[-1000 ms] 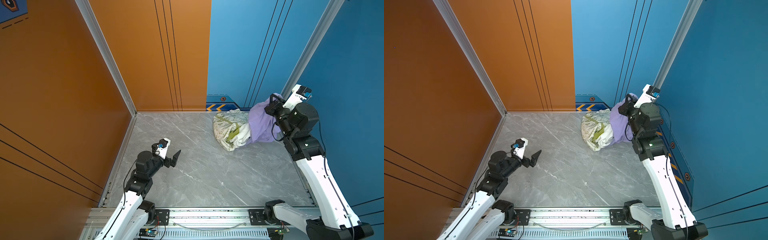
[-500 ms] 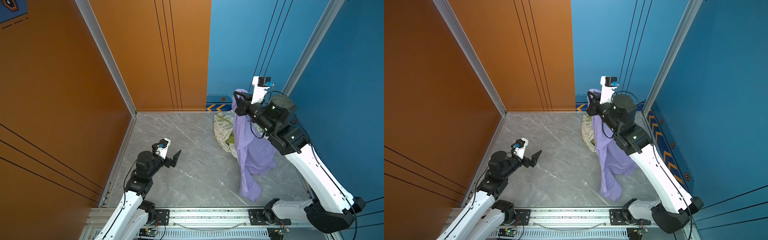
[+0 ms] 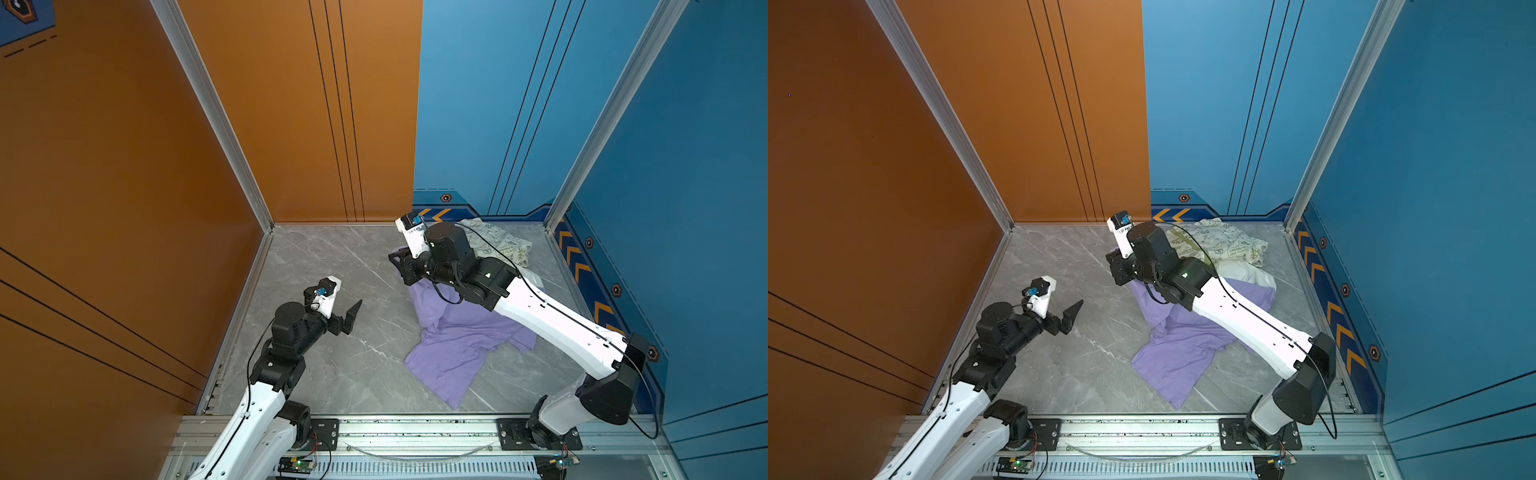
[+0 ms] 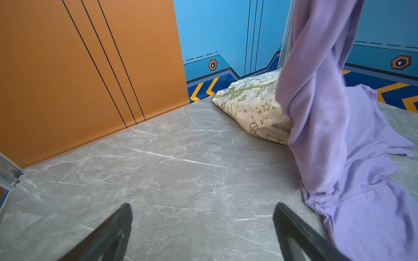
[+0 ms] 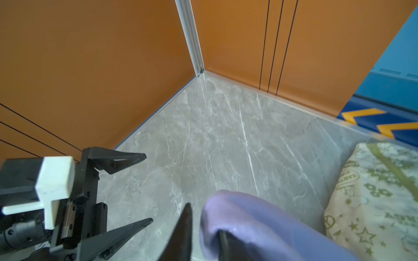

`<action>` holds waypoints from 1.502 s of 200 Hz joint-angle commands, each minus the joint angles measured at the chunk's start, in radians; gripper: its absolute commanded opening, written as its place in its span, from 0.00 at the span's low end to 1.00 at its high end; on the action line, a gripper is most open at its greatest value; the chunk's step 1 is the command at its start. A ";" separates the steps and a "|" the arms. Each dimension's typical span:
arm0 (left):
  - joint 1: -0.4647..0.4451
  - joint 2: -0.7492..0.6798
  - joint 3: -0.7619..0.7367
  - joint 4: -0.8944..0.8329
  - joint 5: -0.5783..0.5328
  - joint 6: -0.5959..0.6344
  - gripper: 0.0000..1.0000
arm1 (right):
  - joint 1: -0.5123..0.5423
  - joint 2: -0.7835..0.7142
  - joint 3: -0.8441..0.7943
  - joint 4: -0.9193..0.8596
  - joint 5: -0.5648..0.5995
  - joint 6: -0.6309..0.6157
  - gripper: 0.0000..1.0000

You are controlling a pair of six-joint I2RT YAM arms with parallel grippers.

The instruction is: Pick out a specific cloth from the pile

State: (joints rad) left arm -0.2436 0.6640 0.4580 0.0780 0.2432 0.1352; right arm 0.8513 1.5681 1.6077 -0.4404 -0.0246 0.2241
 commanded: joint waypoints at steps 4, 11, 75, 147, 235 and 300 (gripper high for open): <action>-0.013 -0.013 -0.013 0.000 -0.009 0.015 0.98 | -0.005 -0.021 -0.020 -0.124 0.084 -0.059 0.61; -0.013 -0.013 -0.012 -0.001 -0.009 0.015 0.98 | -0.006 -0.032 -0.031 -0.144 0.118 -0.074 0.73; -0.016 -0.009 -0.012 0.000 -0.003 0.015 0.98 | -0.114 -0.236 -0.210 -0.184 0.201 -0.072 1.00; -0.020 -0.004 -0.012 0.000 0.003 0.015 0.98 | -0.392 -0.307 -0.434 -0.248 0.221 0.130 0.99; -0.023 -0.002 -0.012 -0.001 0.002 0.017 0.98 | -0.650 -0.406 -0.744 -0.248 0.222 0.309 0.82; -0.025 0.013 -0.006 0.000 0.013 0.017 0.98 | -0.817 -0.462 -0.953 -0.075 0.081 0.416 0.73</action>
State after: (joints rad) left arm -0.2569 0.6750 0.4580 0.0780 0.2436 0.1352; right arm 0.0673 1.0847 0.6983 -0.6167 0.1387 0.5743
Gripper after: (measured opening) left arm 0.980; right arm 0.736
